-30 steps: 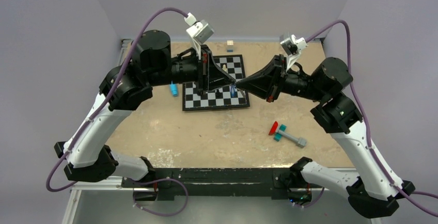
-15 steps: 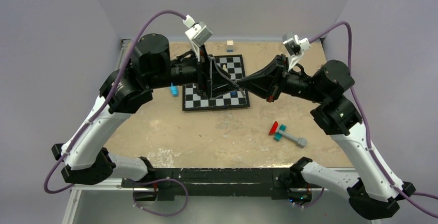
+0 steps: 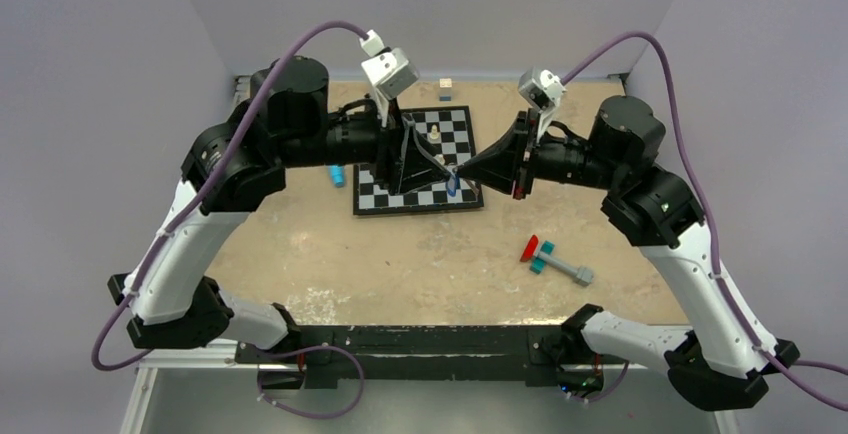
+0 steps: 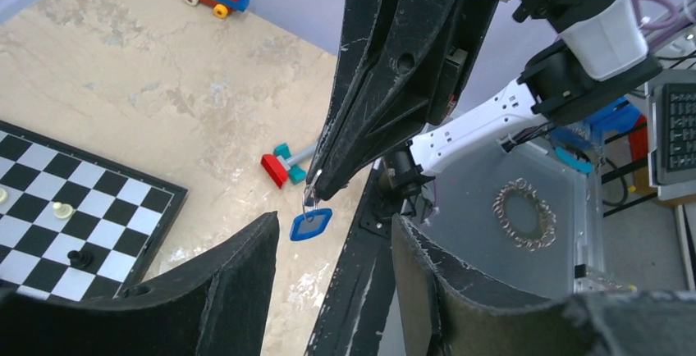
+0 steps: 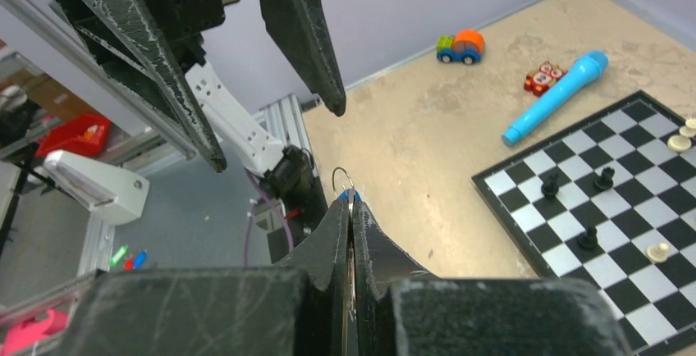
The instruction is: Remove the keys from the keyring
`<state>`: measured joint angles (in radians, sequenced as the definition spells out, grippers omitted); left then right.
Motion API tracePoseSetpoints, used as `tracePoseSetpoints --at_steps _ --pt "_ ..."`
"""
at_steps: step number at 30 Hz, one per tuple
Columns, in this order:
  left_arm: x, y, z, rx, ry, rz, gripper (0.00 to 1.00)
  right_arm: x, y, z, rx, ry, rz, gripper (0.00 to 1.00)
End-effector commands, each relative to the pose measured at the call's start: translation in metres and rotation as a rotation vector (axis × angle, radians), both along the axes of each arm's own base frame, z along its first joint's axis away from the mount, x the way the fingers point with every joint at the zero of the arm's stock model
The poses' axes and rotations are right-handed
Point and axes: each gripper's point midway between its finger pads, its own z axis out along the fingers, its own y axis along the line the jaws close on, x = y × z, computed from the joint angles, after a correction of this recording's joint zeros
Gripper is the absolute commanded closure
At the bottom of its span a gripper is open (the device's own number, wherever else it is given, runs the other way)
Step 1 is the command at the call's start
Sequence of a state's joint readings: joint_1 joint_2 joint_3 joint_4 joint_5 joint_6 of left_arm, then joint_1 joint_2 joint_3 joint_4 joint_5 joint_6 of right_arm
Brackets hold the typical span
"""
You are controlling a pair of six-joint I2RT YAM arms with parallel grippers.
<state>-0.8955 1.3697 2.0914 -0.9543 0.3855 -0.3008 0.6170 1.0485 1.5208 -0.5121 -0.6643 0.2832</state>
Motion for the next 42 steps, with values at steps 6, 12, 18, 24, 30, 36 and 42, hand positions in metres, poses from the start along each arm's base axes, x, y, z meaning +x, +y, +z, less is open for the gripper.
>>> tracePoseSetpoints --at_steps 6,12,18,24,30,36,42 --pt "0.009 -0.007 -0.022 0.129 -0.035 -0.044 0.48 -0.009 -0.006 -0.001 -0.07 -0.059 0.03 1.0" --pt "0.013 -0.011 -0.025 0.151 -0.042 -0.053 0.57 -0.011 -0.006 0.004 -0.059 -0.072 0.042 1.0" --pt "0.011 -0.019 -0.027 0.143 -0.024 -0.09 0.75 -0.011 -0.003 0.003 -0.054 -0.066 0.057 1.0" --pt "0.003 -0.023 -0.028 0.132 -0.006 -0.142 0.71 -0.011 0.0 0.005 -0.041 -0.07 0.066 1.0" --pt "0.001 -0.023 -0.032 0.139 -0.001 -0.155 0.66 -0.012 0.003 0.006 -0.03 -0.069 0.089 1.0" --pt "-0.002 -0.023 -0.032 0.136 0.001 -0.165 0.82 -0.016 0.005 0.007 -0.013 -0.065 0.114 1.0" --pt "-0.004 -0.023 -0.027 0.11 0.0 -0.171 1.0 -0.021 0.008 0.006 0.004 -0.055 0.152 1.0"
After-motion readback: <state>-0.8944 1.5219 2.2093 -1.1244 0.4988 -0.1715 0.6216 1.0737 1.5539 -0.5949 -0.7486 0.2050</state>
